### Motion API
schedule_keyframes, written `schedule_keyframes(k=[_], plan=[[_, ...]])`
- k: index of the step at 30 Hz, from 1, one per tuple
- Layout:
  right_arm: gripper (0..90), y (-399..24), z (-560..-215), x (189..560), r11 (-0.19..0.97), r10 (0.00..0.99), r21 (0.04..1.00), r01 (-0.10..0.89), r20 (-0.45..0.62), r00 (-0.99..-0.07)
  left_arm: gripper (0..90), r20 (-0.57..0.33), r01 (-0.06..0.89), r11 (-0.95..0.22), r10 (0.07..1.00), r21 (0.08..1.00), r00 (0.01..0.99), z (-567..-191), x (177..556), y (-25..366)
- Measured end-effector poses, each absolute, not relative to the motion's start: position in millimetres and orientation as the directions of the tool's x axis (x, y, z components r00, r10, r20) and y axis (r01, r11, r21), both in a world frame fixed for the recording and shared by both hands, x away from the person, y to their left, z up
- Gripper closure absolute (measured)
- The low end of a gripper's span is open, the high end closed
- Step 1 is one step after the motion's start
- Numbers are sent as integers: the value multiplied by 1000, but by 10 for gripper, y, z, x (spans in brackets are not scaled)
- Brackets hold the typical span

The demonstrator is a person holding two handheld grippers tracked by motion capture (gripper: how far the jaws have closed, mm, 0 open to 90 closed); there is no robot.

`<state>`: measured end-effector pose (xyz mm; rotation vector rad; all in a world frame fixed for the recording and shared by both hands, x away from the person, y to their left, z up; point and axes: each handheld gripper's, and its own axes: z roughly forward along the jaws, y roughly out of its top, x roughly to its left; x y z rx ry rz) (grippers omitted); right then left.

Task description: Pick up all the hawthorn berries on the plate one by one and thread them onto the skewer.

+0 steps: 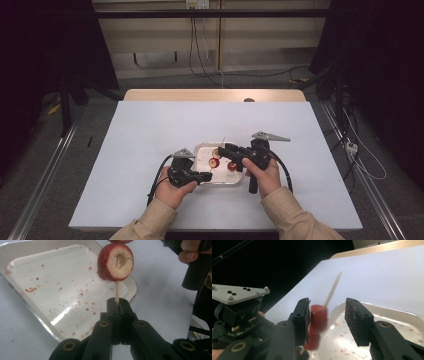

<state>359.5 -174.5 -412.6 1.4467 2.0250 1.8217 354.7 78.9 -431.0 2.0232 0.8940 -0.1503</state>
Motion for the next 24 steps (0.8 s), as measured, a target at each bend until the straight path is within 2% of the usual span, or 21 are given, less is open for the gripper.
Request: schedule_keyframes(k=[10,12,14,19,24], plan=[[374,-2003,-4322,3601,7,768,796,605,383,-513,895,-426,644,-322,537,693,728,-4286,3577,855],[371,-1998,-4358,3604,47,782,788,614,353,-513,895,-427,642,-319,534,697,729,-4279,3574,851],[412,-1992,-4374,3611,72,787,791,607,329,-522,894,-427,640,-320,531,699,732,-4275,3580,858],[640,-1965,-4394,3619,138,788,806,576,263,-556,895,-427,640,-310,536,703,728,-4274,3587,875],[678,-1915,-4435,3628,176,784,797,578,241,-572,894,-425,638,-310,535,705,730,-4273,3589,875]])
